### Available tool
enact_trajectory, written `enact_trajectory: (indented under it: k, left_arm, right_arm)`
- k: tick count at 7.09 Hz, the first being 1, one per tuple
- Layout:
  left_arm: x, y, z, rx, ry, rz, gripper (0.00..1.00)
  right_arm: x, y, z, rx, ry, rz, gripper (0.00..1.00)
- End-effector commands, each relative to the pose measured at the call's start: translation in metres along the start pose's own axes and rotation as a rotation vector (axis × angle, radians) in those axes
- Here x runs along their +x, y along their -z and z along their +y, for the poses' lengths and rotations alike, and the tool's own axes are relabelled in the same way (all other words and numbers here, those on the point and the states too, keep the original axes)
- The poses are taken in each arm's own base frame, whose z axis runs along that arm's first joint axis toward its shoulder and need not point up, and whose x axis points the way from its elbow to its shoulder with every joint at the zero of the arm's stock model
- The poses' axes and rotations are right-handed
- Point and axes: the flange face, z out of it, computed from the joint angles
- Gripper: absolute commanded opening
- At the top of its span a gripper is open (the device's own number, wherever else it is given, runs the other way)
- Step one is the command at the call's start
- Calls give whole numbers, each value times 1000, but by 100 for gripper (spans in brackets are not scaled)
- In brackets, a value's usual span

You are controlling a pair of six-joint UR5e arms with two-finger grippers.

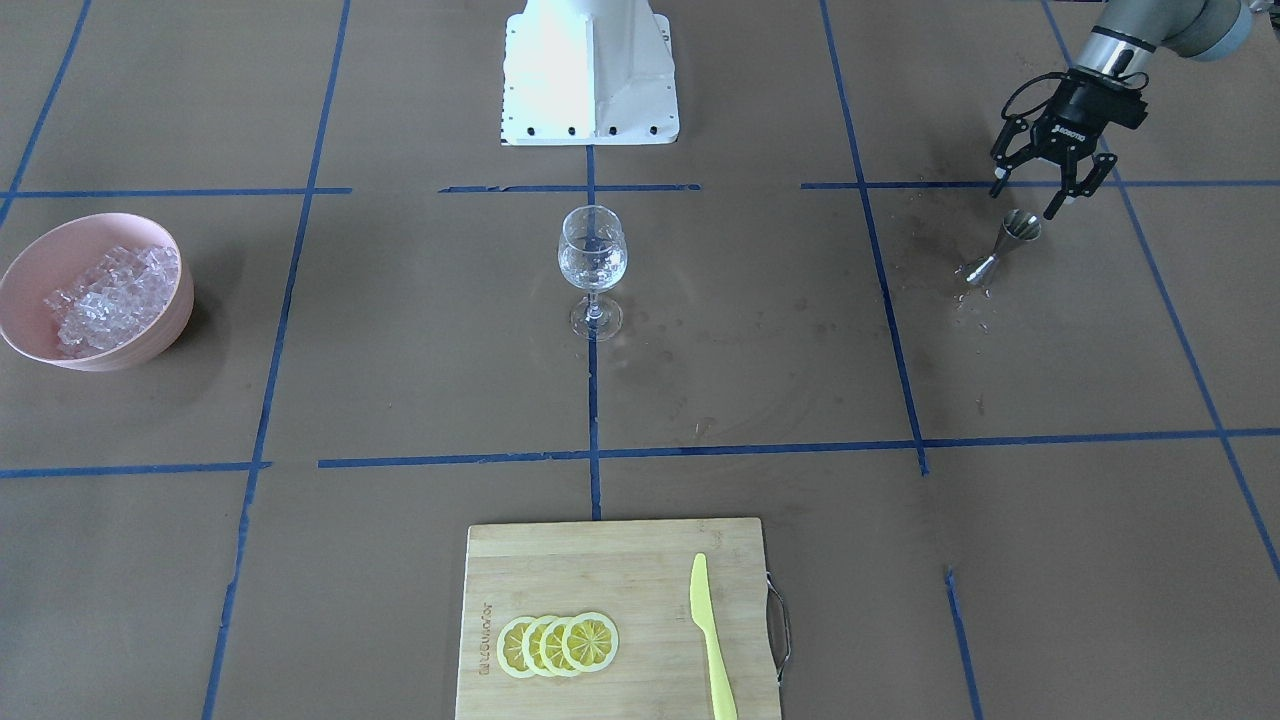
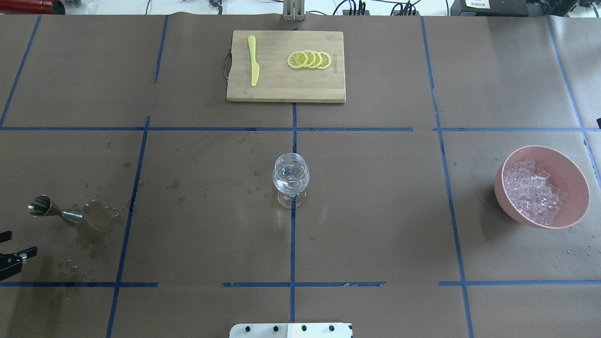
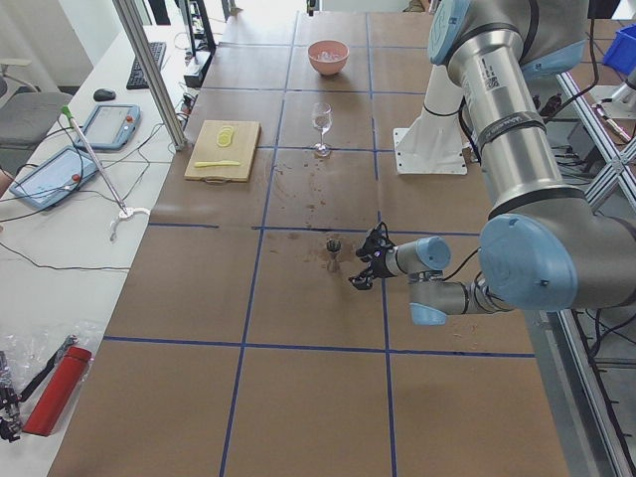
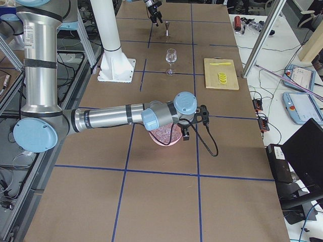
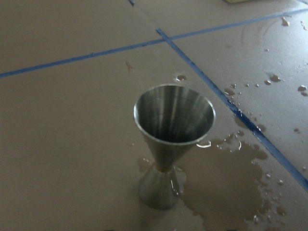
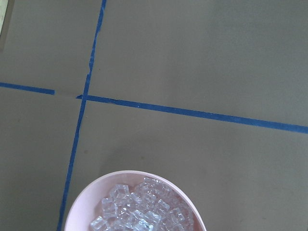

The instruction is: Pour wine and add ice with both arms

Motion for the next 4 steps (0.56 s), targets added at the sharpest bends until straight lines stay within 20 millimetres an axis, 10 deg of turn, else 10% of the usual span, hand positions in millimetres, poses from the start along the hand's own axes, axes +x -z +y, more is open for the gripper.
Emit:
enact_trajectory:
  k: [1,4]
  left_arm:
    - [-57,41,-19,13,-167,-110,82]
    - [-108,43,-82,-68,-97,-5,83]
  right_arm:
    - [-28,9,4,16,-72,-8,100]
    - [-88,7,30,39,-117,65,100]
